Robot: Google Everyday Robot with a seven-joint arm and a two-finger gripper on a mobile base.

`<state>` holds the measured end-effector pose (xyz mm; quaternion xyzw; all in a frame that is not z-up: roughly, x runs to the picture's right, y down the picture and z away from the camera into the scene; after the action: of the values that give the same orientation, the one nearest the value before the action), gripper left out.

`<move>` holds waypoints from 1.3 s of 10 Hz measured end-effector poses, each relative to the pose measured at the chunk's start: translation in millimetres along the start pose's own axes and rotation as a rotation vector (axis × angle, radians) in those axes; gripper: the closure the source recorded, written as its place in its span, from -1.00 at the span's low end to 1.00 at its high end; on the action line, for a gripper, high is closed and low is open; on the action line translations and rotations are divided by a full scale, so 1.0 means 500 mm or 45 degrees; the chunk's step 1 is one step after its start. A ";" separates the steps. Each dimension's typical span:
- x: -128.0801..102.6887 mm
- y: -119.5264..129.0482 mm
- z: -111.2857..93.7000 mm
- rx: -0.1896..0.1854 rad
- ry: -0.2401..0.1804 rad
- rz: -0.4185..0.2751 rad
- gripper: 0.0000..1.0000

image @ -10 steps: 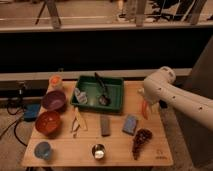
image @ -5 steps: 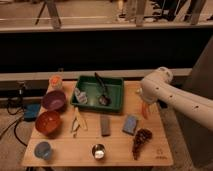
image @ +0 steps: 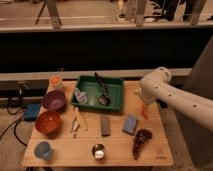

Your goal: Place pepper in red bowl

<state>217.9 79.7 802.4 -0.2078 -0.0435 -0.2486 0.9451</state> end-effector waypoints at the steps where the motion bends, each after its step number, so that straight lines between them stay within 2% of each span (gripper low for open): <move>1: -0.005 -0.006 0.005 -0.001 -0.006 -0.006 -0.60; 3: -0.002 -0.006 -0.003 0.001 0.031 -0.088 -0.60; 5: 0.027 0.008 -0.008 0.011 0.047 -0.170 -0.60; 9: 0.069 0.021 -0.012 0.043 0.006 -0.280 -0.60; 13: 0.069 0.018 -0.011 0.049 -0.004 -0.294 -0.60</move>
<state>252.1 69.0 800.4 -0.1838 -0.0734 -0.3547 0.9138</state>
